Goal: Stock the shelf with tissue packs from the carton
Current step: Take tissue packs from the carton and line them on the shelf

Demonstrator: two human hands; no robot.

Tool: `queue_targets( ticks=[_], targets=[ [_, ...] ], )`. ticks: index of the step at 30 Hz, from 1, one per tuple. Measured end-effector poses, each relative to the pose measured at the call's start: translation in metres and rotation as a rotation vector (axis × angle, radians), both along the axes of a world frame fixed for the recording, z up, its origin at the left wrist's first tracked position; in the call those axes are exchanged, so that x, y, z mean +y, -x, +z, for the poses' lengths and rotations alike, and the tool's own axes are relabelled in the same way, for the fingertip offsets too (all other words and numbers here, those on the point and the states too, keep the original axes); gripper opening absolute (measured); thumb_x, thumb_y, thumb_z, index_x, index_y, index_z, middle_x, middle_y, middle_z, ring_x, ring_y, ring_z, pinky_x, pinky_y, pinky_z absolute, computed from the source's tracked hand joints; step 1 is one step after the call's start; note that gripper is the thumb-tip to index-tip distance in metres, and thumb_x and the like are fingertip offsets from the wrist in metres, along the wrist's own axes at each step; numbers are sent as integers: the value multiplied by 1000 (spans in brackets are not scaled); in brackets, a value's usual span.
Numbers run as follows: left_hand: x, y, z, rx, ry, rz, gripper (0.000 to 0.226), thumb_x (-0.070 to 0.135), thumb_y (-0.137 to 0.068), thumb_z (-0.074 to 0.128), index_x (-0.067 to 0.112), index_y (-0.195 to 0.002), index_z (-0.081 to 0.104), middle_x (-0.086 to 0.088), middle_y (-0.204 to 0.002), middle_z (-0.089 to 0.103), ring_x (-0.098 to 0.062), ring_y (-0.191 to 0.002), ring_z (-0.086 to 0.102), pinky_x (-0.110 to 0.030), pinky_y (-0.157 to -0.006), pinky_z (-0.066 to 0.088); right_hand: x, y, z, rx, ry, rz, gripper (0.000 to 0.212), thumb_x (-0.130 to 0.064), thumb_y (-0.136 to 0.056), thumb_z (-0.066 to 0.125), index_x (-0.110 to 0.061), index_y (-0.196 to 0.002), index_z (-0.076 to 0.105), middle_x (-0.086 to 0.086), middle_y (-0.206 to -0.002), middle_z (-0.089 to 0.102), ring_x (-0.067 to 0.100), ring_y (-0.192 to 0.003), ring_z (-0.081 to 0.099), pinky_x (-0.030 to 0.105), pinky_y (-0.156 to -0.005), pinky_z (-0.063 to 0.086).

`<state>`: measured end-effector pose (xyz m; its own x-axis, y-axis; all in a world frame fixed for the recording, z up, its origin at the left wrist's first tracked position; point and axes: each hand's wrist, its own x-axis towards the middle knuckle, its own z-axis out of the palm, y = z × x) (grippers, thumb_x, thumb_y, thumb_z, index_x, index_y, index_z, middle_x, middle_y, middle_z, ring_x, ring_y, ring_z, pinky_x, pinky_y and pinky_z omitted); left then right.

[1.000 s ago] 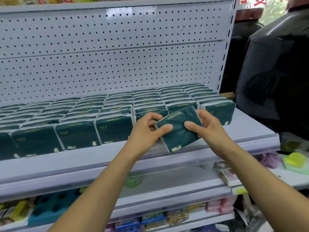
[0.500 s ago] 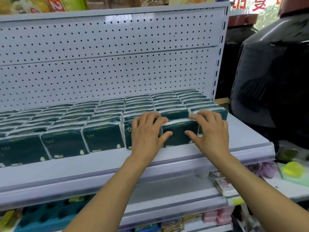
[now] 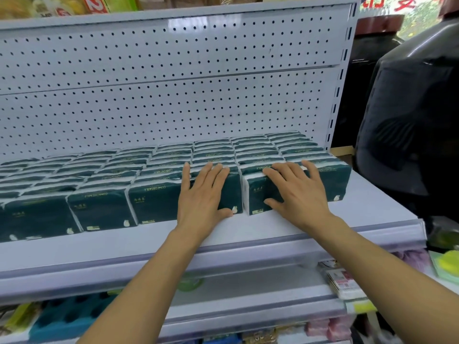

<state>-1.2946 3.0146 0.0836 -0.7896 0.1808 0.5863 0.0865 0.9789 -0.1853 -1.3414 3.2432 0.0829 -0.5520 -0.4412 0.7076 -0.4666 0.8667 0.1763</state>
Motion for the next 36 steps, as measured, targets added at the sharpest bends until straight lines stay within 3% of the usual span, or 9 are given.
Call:
queue_targets(
  ticks=[6,12,18,21,27,31,36],
  targets=[
    [-7,7,-8,68,10,-58,94,50,-63,87,13,-141,49,-5,-146,51,-26,-139,45,-57,-119,9,-5,5,0,31,23,-61,59,-46,-71,79,-18,-120,61,2,-117,63,27,-112,57,47,-100,26],
    [-6,8,-9,115,51,-58,95,52,-64,86,13,-142,48,-5,-143,53,-26,-134,49,-60,-117,18,-7,7,-2,-35,14,-61,68,-47,-75,77,-18,-133,54,6,-133,57,29,-127,51,55,-110,27],
    [4,5,-7,125,41,-32,89,62,-79,64,16,-149,34,-5,-151,44,-25,-141,40,-61,-119,2,22,-7,-5,-75,183,-117,81,-56,-80,66,-28,-149,34,6,-157,30,30,-146,24,60,-115,13],
    [17,6,-5,124,38,-65,91,60,-77,69,19,-149,33,-5,-149,45,-27,-141,40,-60,-118,0,36,-11,-8,-153,350,-150,84,-53,-79,70,-26,-149,34,9,-159,22,32,-147,16,62,-113,22],
    [31,6,-4,31,66,-33,84,64,-85,57,25,-155,28,-3,-155,39,-26,-147,30,-62,-119,-3,42,-9,-9,-349,402,-44,73,-40,-87,69,-25,-149,34,1,-162,11,24,-149,5,51,-109,36],
    [36,-4,1,53,1,-28,81,64,-85,56,23,-152,34,-4,-155,39,-26,-146,32,-63,-119,2,43,-17,-6,-245,355,-29,67,-38,-89,66,-20,-147,38,9,-159,23,30,-147,17,57,-113,30],
    [31,-50,-3,167,-137,-30,69,59,-94,42,18,-148,41,-1,-148,48,-23,-142,38,-59,-119,14,13,-54,-2,-46,273,117,59,-36,-91,62,-14,-142,44,13,-147,44,33,-129,45,52,-103,41]
  ],
)
